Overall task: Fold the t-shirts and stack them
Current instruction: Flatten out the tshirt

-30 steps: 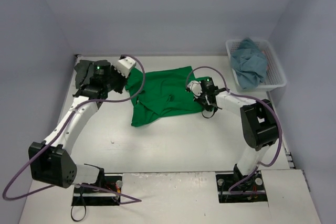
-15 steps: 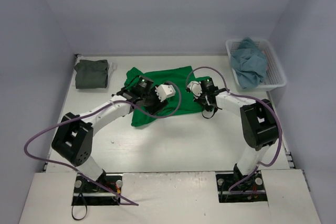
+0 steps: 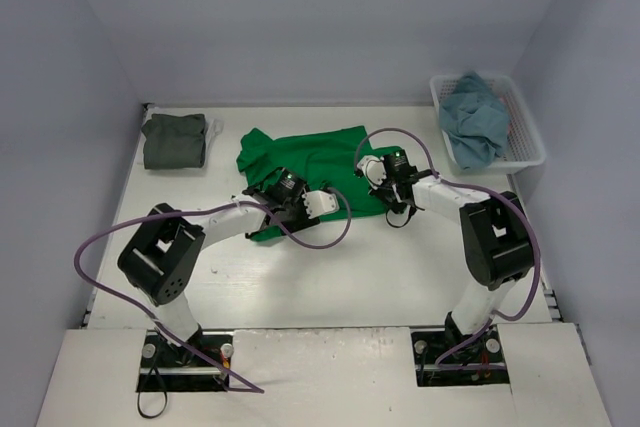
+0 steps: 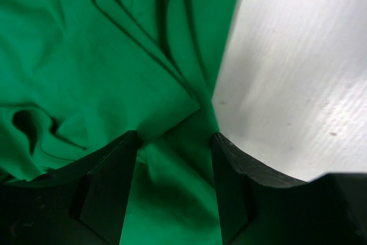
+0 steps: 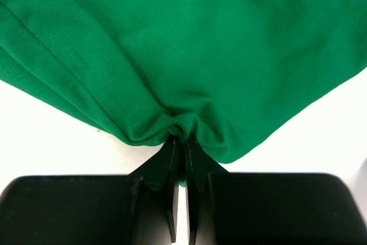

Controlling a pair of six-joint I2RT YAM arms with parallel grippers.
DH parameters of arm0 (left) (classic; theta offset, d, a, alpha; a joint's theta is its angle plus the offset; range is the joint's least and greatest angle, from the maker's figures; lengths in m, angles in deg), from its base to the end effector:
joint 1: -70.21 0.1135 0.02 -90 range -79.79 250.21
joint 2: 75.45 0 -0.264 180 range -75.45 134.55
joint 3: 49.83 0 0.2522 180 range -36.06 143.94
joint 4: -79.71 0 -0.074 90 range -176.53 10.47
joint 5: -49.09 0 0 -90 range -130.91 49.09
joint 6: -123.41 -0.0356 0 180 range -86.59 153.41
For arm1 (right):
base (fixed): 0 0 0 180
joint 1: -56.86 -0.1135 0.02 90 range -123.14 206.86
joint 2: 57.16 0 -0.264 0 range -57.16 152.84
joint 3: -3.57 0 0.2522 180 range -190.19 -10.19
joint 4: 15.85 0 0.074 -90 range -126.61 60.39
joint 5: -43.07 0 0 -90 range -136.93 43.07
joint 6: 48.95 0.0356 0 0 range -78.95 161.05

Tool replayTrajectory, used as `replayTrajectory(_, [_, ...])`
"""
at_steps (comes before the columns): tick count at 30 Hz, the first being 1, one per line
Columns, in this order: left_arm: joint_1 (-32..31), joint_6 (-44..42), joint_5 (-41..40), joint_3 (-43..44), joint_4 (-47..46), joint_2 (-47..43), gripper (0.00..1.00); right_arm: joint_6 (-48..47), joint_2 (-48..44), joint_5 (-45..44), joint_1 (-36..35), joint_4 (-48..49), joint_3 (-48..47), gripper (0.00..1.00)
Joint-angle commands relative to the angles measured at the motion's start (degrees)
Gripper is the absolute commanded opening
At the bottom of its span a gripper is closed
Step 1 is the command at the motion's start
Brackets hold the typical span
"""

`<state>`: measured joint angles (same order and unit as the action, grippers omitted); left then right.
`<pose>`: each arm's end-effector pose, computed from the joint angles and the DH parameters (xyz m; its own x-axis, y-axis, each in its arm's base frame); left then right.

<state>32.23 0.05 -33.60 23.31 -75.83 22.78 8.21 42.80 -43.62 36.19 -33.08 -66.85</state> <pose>0.2787 -0.2233 0.1847 -0.1296 0.7931 -0.5951 0.8940 0.3531 0.2759 0.3362 0.1290 0.1694 -0.3616 -0.7151 -0.5983 -0.6969 0.6336 -0.3361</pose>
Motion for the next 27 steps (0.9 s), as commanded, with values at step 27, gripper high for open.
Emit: replayTrajectory(27, [1.1, 2.2, 4.2, 9.3, 7.2, -6.6, 0.49, -0.2, -2.7, 1.0, 0.3, 0.9, 0.2, 0.0])
